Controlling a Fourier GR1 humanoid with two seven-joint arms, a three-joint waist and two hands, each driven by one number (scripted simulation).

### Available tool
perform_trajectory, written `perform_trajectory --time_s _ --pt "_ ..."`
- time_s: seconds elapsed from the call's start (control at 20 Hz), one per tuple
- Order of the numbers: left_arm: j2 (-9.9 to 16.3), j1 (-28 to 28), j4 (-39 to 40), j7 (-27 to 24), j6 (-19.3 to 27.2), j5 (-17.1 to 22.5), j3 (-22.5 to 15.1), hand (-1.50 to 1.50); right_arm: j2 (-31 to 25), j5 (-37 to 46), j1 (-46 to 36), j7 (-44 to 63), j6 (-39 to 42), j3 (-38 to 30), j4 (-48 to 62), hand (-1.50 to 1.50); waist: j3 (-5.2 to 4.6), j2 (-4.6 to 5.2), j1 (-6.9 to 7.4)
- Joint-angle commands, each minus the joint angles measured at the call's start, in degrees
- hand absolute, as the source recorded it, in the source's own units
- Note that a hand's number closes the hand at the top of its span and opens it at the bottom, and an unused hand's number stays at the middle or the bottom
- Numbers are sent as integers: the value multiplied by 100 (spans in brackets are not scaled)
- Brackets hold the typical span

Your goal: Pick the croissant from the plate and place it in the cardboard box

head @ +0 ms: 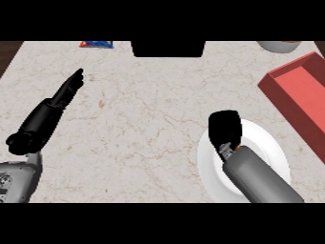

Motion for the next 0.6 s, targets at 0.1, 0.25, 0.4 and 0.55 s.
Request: perform_trajectory --time_s 0.1,0.25,0.4,0.55 --pt "6 41 121 -171 -87 8 0 0 -60 -778 -419 -1428 -1377 -833 -356 150 41 78 24" --pt "-85 31 1 -18 -57 23 -57 0 54 -1323 -556 -2164 -2025 -1353 -351 150 47 85 91" --pt "-27 31 -97 70 -140 55 -20 0 -159 -1284 -905 -2793 -2417 -1566 -55 150 34 59 77" --pt "13 40 55 -76 -193 46 92 0 -58 -948 -1194 -2465 -2180 -1484 -439 150 26 30 12"
